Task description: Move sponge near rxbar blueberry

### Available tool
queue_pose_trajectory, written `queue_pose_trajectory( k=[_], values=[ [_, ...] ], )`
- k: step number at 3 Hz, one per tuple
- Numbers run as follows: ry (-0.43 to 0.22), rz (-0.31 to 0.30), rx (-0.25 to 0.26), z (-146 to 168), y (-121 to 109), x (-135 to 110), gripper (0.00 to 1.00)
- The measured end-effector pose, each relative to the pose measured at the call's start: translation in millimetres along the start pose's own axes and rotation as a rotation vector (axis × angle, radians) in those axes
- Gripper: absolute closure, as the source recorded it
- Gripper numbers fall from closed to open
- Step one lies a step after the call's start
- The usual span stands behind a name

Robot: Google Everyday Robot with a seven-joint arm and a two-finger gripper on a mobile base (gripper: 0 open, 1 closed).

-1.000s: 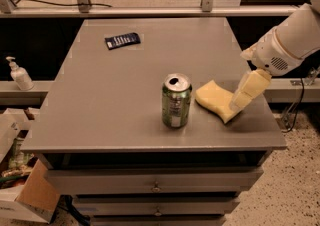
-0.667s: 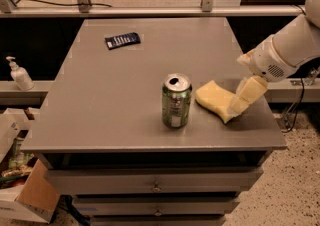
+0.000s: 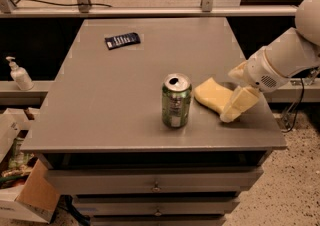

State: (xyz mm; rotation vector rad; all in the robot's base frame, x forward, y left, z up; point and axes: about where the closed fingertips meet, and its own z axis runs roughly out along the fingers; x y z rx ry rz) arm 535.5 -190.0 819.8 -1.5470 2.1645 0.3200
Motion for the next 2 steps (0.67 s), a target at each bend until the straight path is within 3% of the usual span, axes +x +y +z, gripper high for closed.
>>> queue_pose_trajectory(
  k=[2],
  values=[
    [0.016,0.009,0.001,-1.9,-1.7,2.7,0.62]
  ],
)
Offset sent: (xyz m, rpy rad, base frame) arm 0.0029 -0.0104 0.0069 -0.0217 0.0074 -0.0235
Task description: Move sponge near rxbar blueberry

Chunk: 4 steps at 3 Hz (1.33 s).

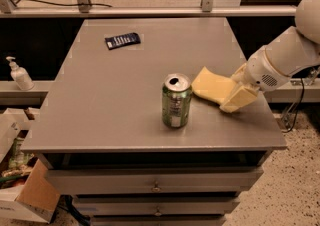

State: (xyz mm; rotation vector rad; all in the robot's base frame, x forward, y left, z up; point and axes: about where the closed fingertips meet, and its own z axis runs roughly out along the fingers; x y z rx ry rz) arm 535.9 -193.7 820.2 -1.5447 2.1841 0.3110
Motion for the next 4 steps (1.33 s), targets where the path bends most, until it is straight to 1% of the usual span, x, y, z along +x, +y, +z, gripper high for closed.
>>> queue_pose_trajectory(
  k=[1,2,3,4],
  values=[
    [0.002,-0.006,0.013,-10,-11,-6,0.86],
    [0.009,-0.026,0.03,-18,-32,-21,1.0],
    [0.015,-0.041,0.038,-22,-59,-42,1.0],
    [-0.045,-0.069,0.088,-59,-82,-82,1.0]
  ],
)
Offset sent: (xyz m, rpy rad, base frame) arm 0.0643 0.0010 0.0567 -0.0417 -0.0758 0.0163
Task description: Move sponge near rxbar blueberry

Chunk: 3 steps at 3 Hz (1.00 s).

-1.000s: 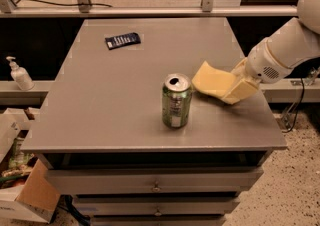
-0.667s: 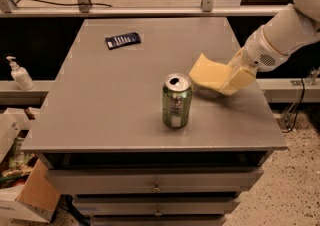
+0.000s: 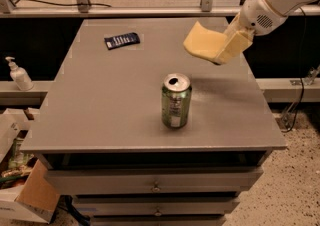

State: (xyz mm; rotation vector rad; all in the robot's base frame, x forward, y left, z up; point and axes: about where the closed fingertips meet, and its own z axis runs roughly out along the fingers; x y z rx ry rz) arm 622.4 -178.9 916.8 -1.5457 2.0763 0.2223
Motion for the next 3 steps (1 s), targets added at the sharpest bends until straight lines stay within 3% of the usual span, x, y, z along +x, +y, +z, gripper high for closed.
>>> queue_pose_trajectory(
  k=[1,2,3],
  values=[
    [0.0,0.0,0.0,0,0,0,1.0],
    [-0.007,0.02,0.039,6,-9,3,1.0],
    [-0.046,0.067,0.105,27,-35,-5,1.0]
  ],
)
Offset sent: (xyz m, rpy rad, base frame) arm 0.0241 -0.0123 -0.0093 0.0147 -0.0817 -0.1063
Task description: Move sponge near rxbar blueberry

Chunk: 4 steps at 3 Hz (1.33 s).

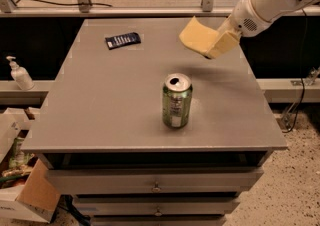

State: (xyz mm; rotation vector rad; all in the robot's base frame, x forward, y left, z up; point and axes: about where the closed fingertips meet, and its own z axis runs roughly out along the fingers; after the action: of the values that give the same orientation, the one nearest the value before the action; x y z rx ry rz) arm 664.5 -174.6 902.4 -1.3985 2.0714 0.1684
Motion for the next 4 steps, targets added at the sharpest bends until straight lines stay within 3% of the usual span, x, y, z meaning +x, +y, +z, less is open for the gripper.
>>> queue_pose_trajectory(
  k=[1,3,4],
  values=[
    [-0.025,0.06,0.018,32,-22,-15,1.0],
    [-0.012,0.101,-0.003,106,-41,-45,1.0],
    [-0.005,0.113,0.022,127,-50,-61,1.0]
  ],
)
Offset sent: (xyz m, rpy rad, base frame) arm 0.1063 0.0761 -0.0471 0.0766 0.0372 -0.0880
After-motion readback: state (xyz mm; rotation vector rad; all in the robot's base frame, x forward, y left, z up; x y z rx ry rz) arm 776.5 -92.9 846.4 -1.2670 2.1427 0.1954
